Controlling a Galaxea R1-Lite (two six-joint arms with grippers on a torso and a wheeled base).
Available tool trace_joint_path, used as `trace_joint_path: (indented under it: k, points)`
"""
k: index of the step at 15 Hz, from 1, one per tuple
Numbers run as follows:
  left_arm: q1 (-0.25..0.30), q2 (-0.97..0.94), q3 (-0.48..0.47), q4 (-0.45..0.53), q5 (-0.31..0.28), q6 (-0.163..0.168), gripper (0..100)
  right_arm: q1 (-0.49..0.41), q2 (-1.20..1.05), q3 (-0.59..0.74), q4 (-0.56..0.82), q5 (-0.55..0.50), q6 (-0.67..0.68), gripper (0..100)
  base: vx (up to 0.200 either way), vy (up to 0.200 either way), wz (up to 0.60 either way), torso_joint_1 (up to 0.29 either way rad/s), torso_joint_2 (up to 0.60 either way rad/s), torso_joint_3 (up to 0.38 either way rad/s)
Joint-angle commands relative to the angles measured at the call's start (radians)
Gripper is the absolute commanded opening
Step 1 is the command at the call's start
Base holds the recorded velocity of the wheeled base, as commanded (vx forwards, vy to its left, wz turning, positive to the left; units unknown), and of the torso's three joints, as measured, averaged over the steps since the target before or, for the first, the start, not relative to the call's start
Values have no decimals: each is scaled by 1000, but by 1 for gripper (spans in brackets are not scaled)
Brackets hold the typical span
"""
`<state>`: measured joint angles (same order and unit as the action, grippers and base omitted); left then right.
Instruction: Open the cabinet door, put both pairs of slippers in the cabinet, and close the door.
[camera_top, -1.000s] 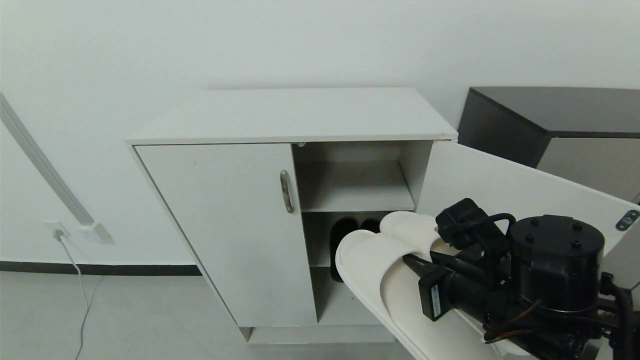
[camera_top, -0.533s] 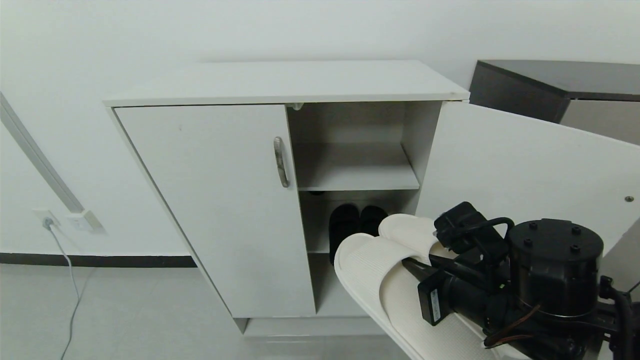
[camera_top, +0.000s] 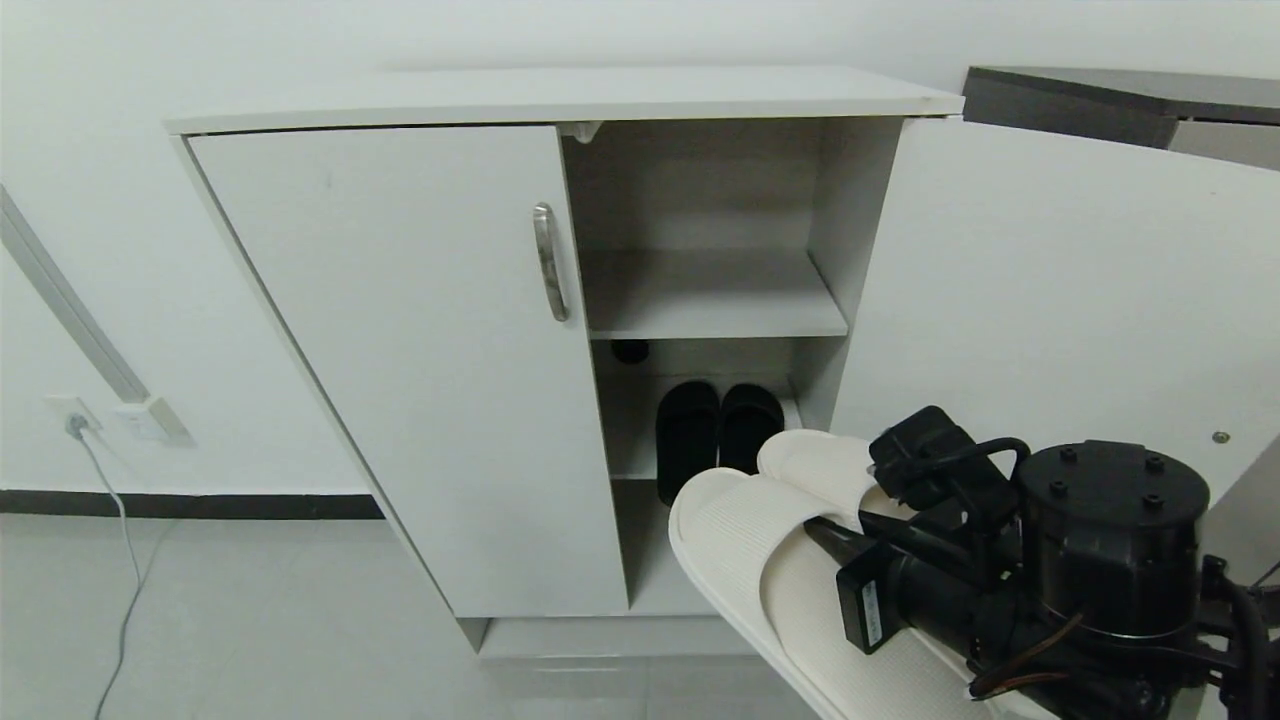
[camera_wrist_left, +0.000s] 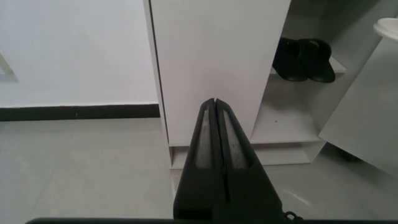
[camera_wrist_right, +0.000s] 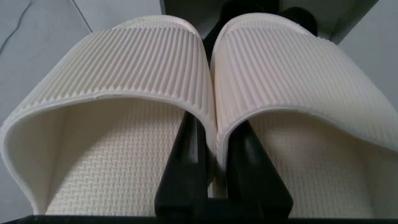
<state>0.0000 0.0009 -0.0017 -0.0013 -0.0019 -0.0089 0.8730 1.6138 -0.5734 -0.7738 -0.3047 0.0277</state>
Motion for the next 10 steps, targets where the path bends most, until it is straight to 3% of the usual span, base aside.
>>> trace_joint_path:
  k: [1,4,6,10]
  points:
    - [0,1,0,0,0,0,0,1,0,1,-4,1,0,0,0,0,0,-2,61,36]
    - [0,1,0,0,0,0,0,1,1,10,-19,1,0,0,0,0,0,0,0,0]
    - [0,1,0,0,-1,0,0,1,5,12,-19,7,-2,0,0,200,0,2,7,2]
    - [0,1,0,0,0,0,0,6,6,12,-19,7,-3,0,0,0,0,0,0,0]
